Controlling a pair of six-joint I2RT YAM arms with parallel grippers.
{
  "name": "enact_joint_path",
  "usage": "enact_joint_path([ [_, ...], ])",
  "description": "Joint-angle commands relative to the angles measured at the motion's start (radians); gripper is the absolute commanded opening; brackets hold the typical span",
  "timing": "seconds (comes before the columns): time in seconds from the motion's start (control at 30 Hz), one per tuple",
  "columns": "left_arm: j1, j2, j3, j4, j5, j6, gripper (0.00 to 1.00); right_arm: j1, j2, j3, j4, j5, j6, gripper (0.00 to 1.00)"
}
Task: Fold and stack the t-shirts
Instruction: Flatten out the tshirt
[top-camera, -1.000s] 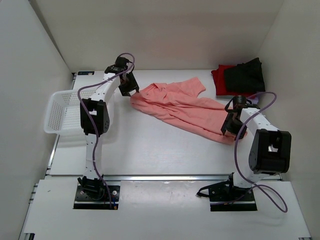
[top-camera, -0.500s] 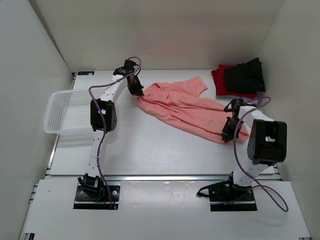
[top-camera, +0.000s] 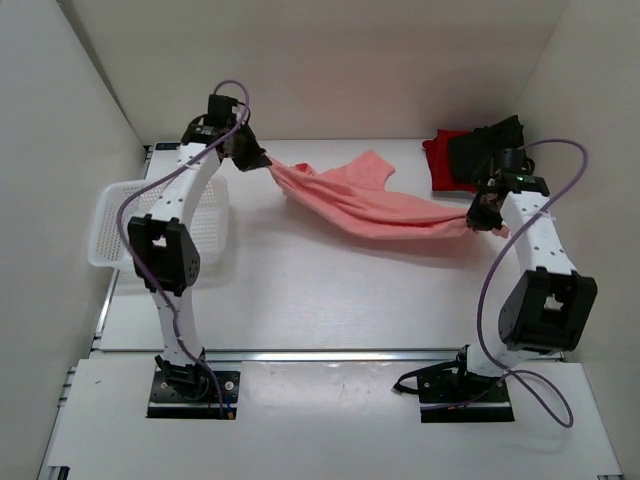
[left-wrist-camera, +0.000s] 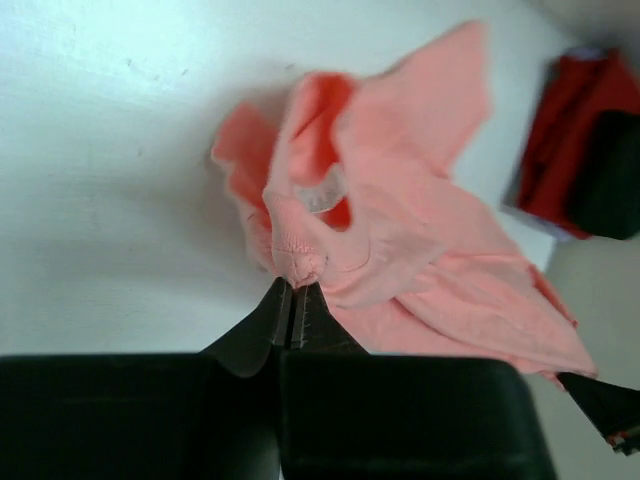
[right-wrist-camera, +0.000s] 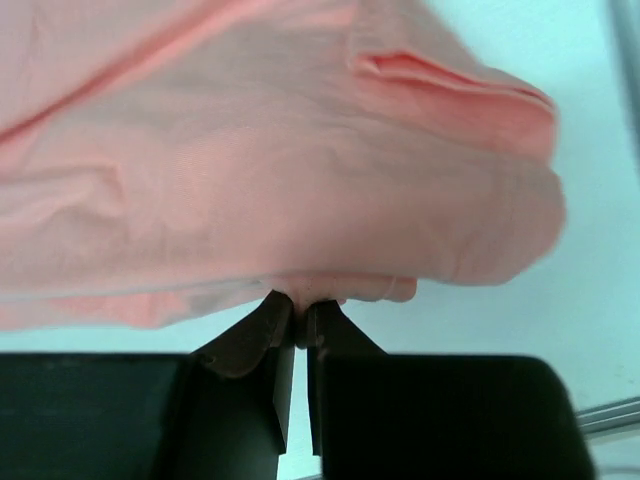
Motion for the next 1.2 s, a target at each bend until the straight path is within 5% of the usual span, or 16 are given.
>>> enact_joint_path([
  [0.0, 0.000, -0.212, -0.031, 0.049, -0.004, 0.025, 0.00, -0.033, -0.151, 0.040, -0.027, 0.072, -0.016, 0.00],
  [0.27, -0.033, -0.557, -0.235, 0.102, -0.023, -0.004, 0.00, -0.033, -0.574, -0.091, 0.026, -0.030, -0.054, 0.01],
  [0.4, -0.023, -0.678, -0.291, 0.146, -0.044, -0.064, 0.00, -0.117, -0.636, -0.065, -0.038, -0.107, -0.074, 0.00],
  [0.7, -0.060, -0.346, -0.140, 0.103, -0.011, -0.098, 0.01, -0.056, -0.393, -0.092, 0.087, -0.159, -0.004, 0.00],
  [0.77, -0.047, -0.249, -0.113, 0.167, 0.073, -0.101, 0.30, -0.060, -0.316, -0.140, 0.147, -0.204, -0.002, 0.00],
  [0.87, -0.012, -0.088, -0.117, 0.256, 0.245, -0.142, 0.49, -0.079, -0.210, -0.167, 0.202, -0.202, 0.004, 0.01],
  [1.03, -0.015, -0.066, -0.183, 0.254, 0.257, -0.100, 0.53, -0.085, -0.161, -0.204, 0.232, -0.192, -0.002, 0.25],
  [1.17, -0.029, -0.157, -0.347, 0.200, 0.221, -0.058, 0.53, -0.080, -0.167, -0.238, 0.236, -0.144, -0.007, 0.27],
])
